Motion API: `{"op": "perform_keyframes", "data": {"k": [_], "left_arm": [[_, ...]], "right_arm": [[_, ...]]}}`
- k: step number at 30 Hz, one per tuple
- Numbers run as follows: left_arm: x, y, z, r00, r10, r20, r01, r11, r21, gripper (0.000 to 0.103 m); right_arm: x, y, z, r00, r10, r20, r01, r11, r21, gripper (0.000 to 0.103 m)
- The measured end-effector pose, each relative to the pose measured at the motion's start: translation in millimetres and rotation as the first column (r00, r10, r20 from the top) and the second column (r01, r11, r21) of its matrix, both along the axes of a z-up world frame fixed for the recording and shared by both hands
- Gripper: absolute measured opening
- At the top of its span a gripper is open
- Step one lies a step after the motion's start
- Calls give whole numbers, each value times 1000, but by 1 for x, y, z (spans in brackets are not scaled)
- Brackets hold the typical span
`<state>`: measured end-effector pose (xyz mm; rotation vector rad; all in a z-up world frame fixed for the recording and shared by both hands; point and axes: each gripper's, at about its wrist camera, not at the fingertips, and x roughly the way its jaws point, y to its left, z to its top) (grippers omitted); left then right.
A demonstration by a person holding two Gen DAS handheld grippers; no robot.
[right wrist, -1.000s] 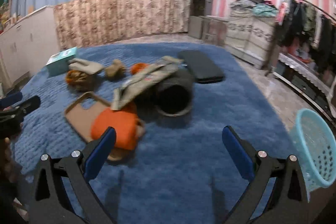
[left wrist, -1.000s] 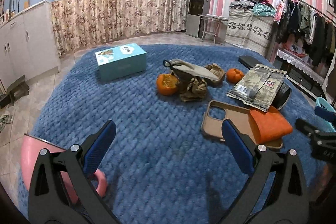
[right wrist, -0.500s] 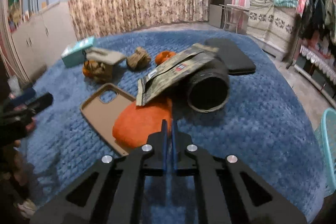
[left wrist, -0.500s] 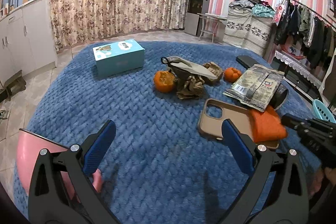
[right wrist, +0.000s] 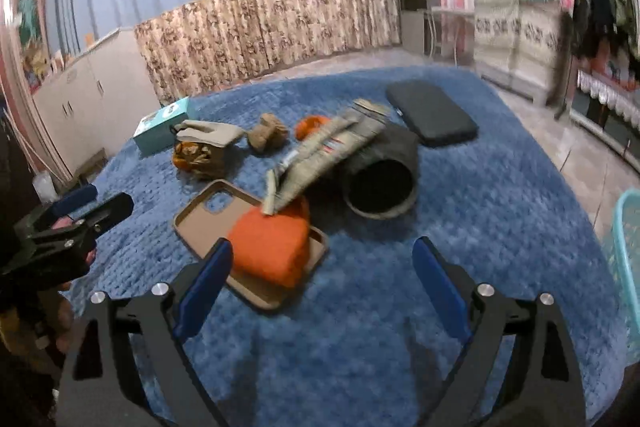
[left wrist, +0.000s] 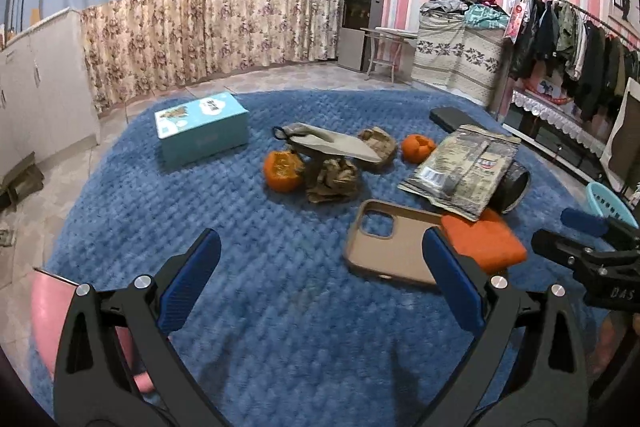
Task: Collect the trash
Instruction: 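Grasp the orange pouch with the right tool while the left tool grasps the camouflage packet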
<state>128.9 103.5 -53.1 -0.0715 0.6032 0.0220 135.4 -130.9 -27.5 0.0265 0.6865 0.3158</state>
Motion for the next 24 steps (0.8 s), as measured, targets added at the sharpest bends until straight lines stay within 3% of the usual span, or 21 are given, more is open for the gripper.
{"op": "perform_keyframes", "data": {"k": [3,8,10,11,13,16,20,22,24], "left_arm": [[-3,11,0,1000,17,1,-17,1000,3,97],[-10,27,-1,999,45,-12,-45,999,0,97],[-12,31,-2,998,55,-14,-55,998,-2,97],[-12,33,-2,998,59,-16,-59,998,-5,97],[-11,35,-2,998,65,-20,-65,998,-14,97],[-8,33,-2,998,62,-25,-63,997,-35,97],[-4,14,0,1000,22,-19,-22,999,-27,97],[-1,2,1,1000,-4,-17,4,1000,-20,97],[3,-13,1,999,-34,-20,34,999,-11,97]], "right_arm": [[5,25,-1,1000,-8,5,8,997,-80,90],[24,51,-25,997,-2,-80,-6,994,-110,85],[26,58,-35,996,-1,-94,-13,989,-148,69],[24,59,-36,997,-9,-77,-4,987,-163,66],[22,51,-34,998,-24,-63,14,989,-151,49],[23,31,-30,997,3,-77,-9,997,-80,40],[14,4,-23,998,5,-65,-8,999,-46,36],[8,-12,-20,998,-4,-55,2,999,-38,23],[5,-31,-18,998,-15,-63,15,1000,-10,19]]}}
